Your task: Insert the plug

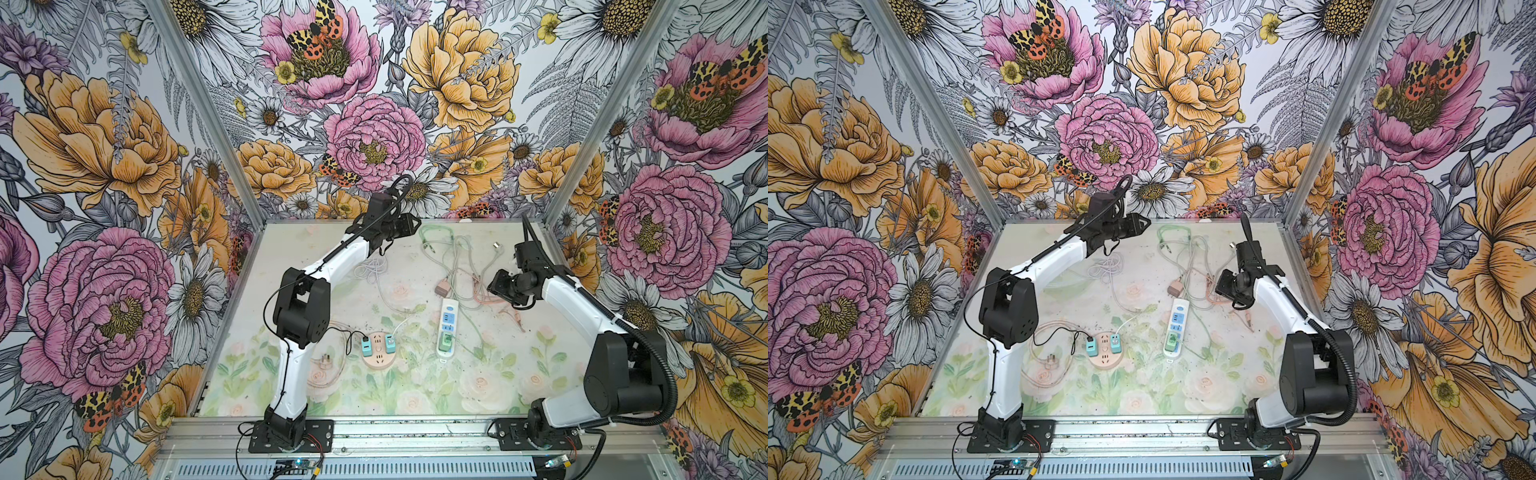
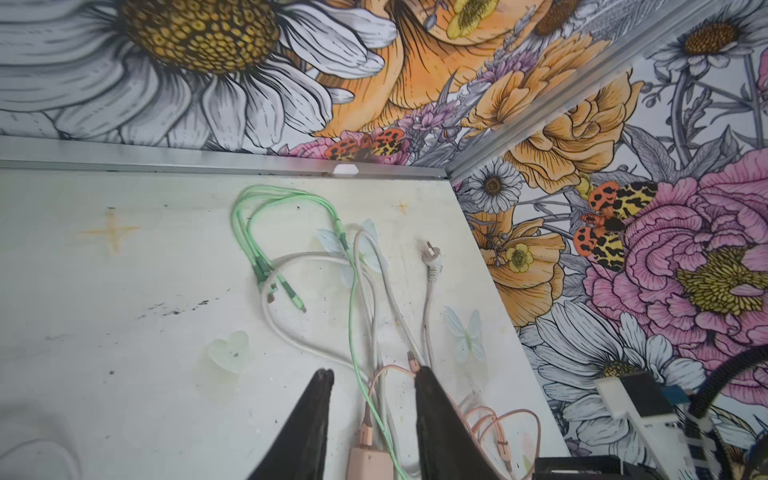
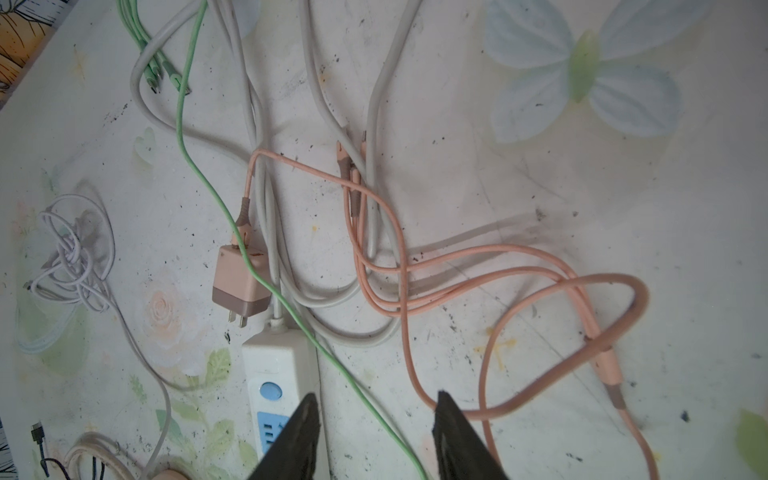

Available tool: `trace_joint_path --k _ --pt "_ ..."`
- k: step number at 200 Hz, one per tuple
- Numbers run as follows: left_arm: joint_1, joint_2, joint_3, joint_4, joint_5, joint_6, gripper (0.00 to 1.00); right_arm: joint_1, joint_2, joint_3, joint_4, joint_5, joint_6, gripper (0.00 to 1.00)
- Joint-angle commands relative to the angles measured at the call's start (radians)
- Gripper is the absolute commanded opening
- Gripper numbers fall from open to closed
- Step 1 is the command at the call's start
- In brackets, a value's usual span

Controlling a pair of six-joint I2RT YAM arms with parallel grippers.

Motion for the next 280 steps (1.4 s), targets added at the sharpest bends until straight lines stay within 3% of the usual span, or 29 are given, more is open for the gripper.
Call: trace_joint_path --k 1,53,105,235,280 --pt "-0.061 0.056 0.049 -0.048 0.02 0.037 0.47 0.019 -0.01 0.005 0.021 0.022 0.01 0.46" --pt "-0.142 0.219 0.147 -0.05 -0.046 0.021 0.5 0.034 0.004 0.015 0.021 0.022 0.003 0.46" --pt "-0.149 0.279 0.183 -0.053 -0.114 -0.011 0.51 0.036 0.003 0.006 0.021 0.02 -0.011 0.46" --pt "-0.157 0.406 0.271 -0.081 -0.111 -0.036 0.52 0.036 0.038 -0.001 0.033 0.003 -0.023 0.46" --pt "-0.158 0.464 0.324 -0.082 -0.021 -0.053 0.49 0.036 0.041 -0.01 0.038 0.005 -0.022 0.46"
